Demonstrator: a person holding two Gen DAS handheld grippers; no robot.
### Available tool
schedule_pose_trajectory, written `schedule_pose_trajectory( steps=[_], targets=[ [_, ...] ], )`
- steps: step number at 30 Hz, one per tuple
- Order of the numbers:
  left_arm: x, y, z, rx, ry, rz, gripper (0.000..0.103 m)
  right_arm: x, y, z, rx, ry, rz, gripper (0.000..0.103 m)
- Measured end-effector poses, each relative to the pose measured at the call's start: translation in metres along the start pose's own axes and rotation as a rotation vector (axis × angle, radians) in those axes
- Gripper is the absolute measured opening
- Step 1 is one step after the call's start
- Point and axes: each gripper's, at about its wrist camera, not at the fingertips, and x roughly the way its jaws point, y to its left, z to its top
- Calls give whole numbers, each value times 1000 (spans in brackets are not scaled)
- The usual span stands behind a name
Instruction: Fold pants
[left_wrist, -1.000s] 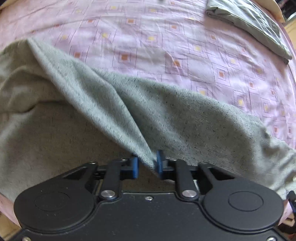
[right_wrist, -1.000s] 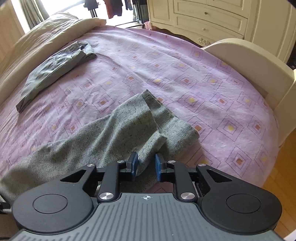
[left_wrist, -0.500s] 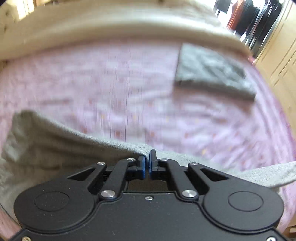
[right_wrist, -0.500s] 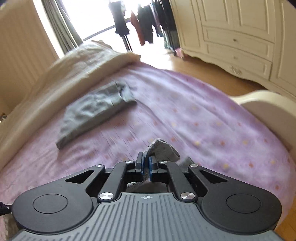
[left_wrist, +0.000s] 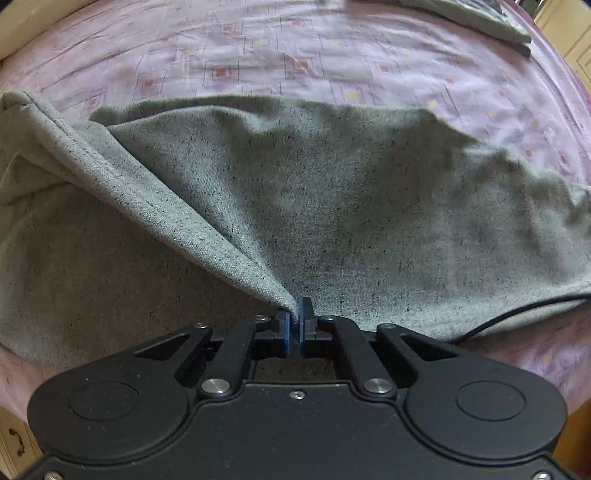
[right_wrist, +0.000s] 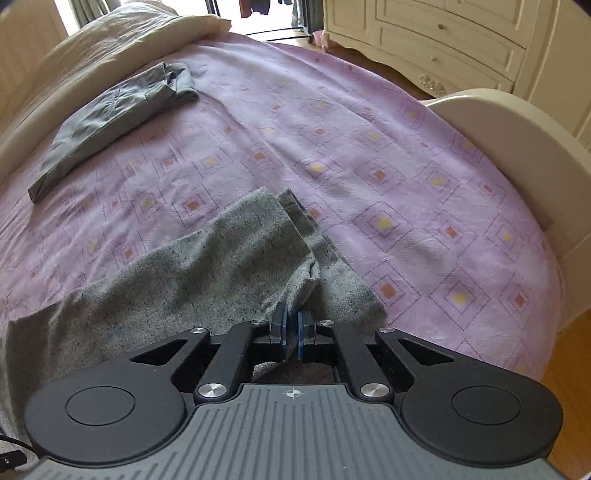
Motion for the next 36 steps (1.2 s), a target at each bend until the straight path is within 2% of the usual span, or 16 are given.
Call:
schedule_pose_trajectory(
  steps=[4,6,9,10,13,15,17,20,24,26,29,33,36],
  targets=[
    [-11,-5,5,35,-42,-27,6,-11,2,6,-48,-65,-15,5],
    [-1,-7,5,41,-16,-16,9,0,0,3,-47,-30,-30,5],
    [16,-10,2,88,47,17,15,23,-3,-8,-60,90,-83,6],
    [17,-12,2,110,44,25,16,23,-2,-9,-51,90,-84,7],
    [-3,-8,4,125,15,32,26,7,2,-8,-49,45,-82,8],
    [-21,-1,3,121,-17,20,52,-5,7,-8,-56,3,-85,8],
    [-38,10,1,117,-63,14,56,-20,13,-9,-70,-53,-75,8],
    [-58,31,-7,131,-112,26,56,-38,30,-11,-110,-115,-48,8],
    [-69,76,-10,114,-136,52,56,-58,71,-21,-226,-173,20,9],
    [-69,104,-9,106,-136,62,56,-67,96,-29,-286,-183,88,10],
    [-64,152,-1,79,-119,74,56,-79,142,-44,-337,-171,189,19],
    [-55,217,15,58,-114,99,56,-92,218,-66,-391,-120,307,19],
    [-45,261,31,29,-113,120,56,-95,289,-85,-495,-94,405,20]
  ],
)
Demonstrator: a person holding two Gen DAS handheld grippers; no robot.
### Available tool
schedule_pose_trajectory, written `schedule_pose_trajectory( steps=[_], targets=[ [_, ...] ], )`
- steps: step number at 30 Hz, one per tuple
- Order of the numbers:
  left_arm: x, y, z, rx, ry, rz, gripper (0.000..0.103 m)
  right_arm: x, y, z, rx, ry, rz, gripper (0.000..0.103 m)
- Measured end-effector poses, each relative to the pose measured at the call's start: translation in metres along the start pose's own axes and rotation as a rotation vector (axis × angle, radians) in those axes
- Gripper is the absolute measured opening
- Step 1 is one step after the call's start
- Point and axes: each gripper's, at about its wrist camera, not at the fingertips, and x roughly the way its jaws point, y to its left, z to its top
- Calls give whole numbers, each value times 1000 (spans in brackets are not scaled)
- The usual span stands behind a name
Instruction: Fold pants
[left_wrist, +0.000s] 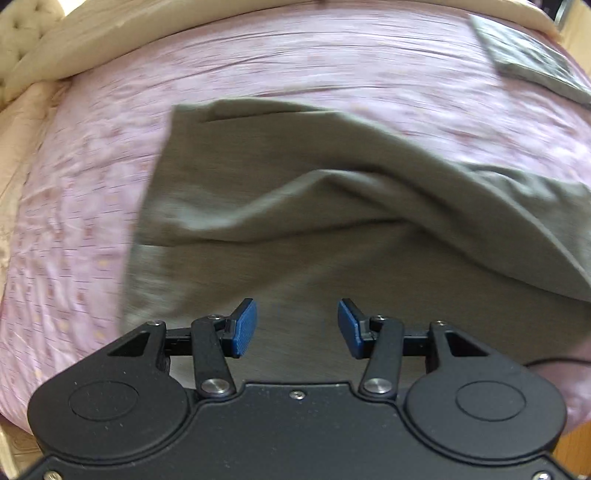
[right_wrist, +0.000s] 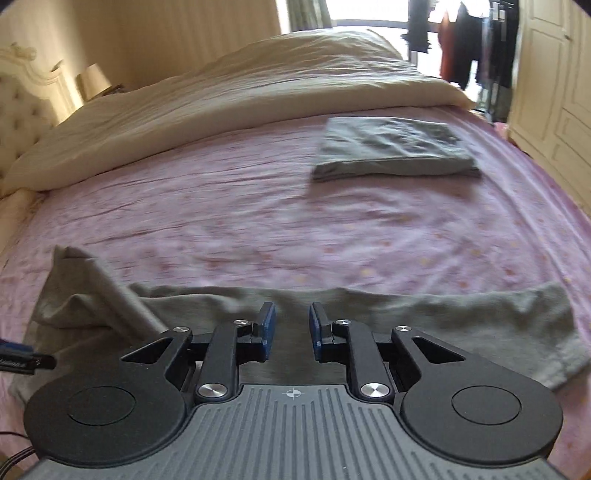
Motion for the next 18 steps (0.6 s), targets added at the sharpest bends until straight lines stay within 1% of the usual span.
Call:
schedule_pose_trajectory(
  steps=[3,4,8,11,12,13,16,17,18],
  targets=[
    [14,38,9,-43,19,-14,56,30,57,17,-59,24,108,20],
    [18,48,12,-53,25,-17,56,40,73,22,-77,29,130,20],
    [33,83,22,-71,53,-25,56,80,132,44,-163,60,194,20],
    [49,100,29,-62,86,-45,56,108,164,55,-223,105,236,21],
    [55,104,31,-59,101,-57,56,117,170,59,-235,124,246,23],
    [62,108,33,-54,118,-64,56,126,177,62,-248,143,255,29],
    [83,117,34,-32,163,-46,57,148,187,70,-290,191,288,40],
    [89,118,33,-24,172,-44,61,155,189,72,-303,207,298,40],
    [95,122,32,-22,175,-52,64,161,191,73,-316,230,307,42]
  ],
)
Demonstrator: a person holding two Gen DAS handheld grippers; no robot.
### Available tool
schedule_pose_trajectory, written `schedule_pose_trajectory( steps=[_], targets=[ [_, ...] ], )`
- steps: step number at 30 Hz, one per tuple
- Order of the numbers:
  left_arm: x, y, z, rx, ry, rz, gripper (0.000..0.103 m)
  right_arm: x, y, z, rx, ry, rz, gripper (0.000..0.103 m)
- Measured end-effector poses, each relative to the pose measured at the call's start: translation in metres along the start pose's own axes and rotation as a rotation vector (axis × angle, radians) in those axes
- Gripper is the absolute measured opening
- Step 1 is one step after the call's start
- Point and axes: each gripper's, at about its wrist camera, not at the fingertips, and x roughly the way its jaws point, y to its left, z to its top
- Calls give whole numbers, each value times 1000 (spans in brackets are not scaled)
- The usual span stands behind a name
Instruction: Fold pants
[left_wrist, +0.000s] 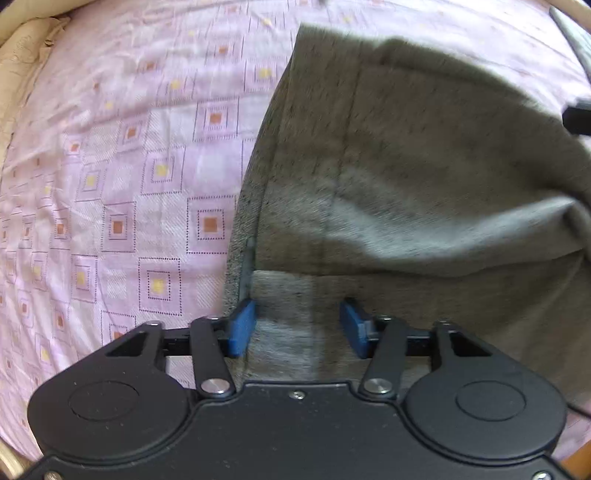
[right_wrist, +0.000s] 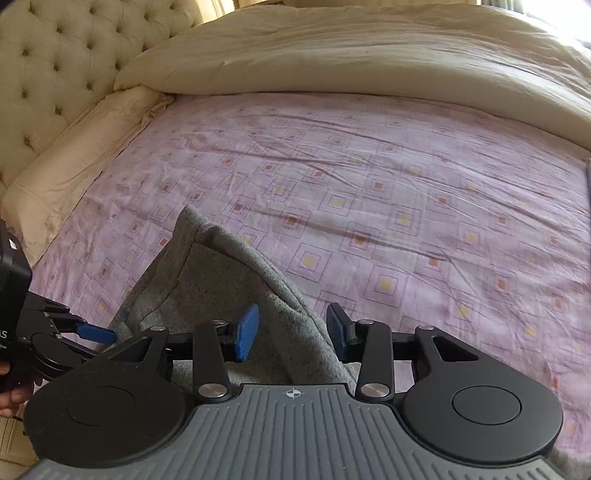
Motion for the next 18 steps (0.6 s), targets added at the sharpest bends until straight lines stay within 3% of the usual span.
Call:
schedule_pose_trajectory(
  steps=[3,8,9,10,11,15,18],
  targets=[
    [4,9,-2,-25,1,-48,65,21,-3,7,-33,82,12,55],
    [6,11,-5,-2,-9,-50,70,42,0,12,-63,174,28,54],
    [6,11,-6,-2,-12,-47,70,42,2,12,-67,180,30,48],
    [7,11,-5,-6,-13,-46,70,40,7,13,-77,171,15,23],
    [6,11,-6,-12,-14,-46,70,34,11,15,-84,145,-5,14],
    [-3,19,-8,-74,-11,-63,63,-13,25,23,-46,-21,40,12],
    [-11,31,-14,-125,-19,-68,62,-59,48,15,-99,-122,89,12]
  ],
)
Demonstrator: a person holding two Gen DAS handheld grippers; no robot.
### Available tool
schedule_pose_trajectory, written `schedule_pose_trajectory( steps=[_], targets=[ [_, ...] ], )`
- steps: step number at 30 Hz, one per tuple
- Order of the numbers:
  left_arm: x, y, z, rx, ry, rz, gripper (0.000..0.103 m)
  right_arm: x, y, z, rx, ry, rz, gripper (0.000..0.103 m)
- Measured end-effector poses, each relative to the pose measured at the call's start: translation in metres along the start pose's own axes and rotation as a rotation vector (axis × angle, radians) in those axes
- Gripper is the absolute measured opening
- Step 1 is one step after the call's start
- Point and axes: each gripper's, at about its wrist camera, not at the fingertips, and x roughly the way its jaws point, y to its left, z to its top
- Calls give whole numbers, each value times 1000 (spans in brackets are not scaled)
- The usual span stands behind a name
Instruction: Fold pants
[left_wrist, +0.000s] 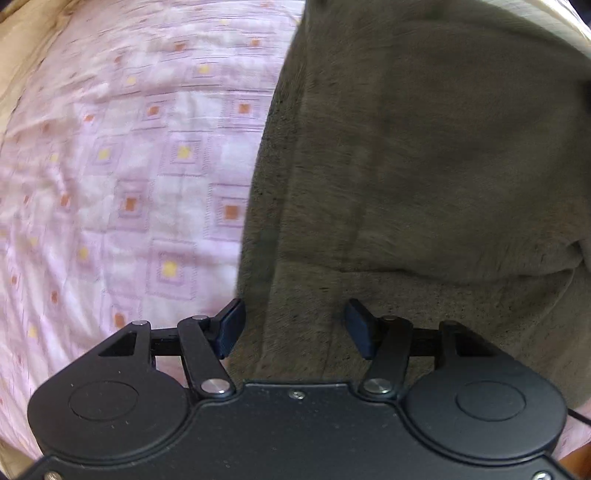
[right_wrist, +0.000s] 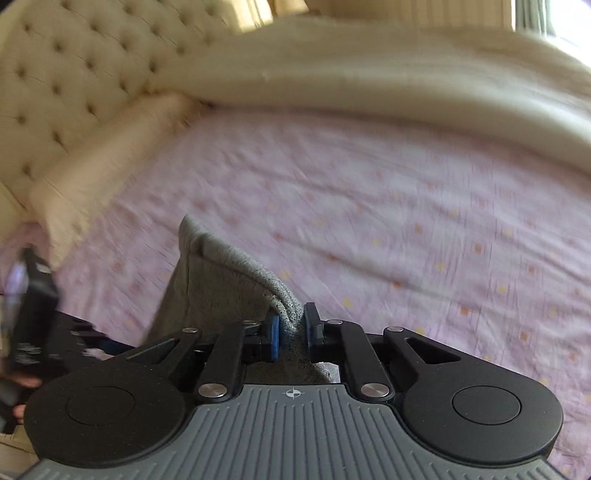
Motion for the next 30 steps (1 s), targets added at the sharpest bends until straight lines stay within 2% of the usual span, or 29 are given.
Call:
schedule_pose_trajectory(
  steps=[3,6,9,14,20,26,30],
  targets=[
    [-11,24,-7,-96,-3,-57,62,-26,30,-20,-85,0,49,12],
    [-25,51,-19,-209,-18,-109,63,-30,56,-56,-136,68,76,12],
    [-36,72,-32,-276,-35,-143,63,-18,75,-87,-146,141,92,12],
    [-44,86,-52,-269,-47,-149,63,-8,98,-123,-181,212,103,12],
    [-63,87,-70,-301,-78,-223,64,-10,103,-137,-196,228,88,12],
    [-82,82,-90,-283,-148,-153,65,-1,112,-147,-229,248,94,12],
    [-102,72,-101,-235,-235,-41,65,2,120,-159,-257,277,103,12]
  ],
)
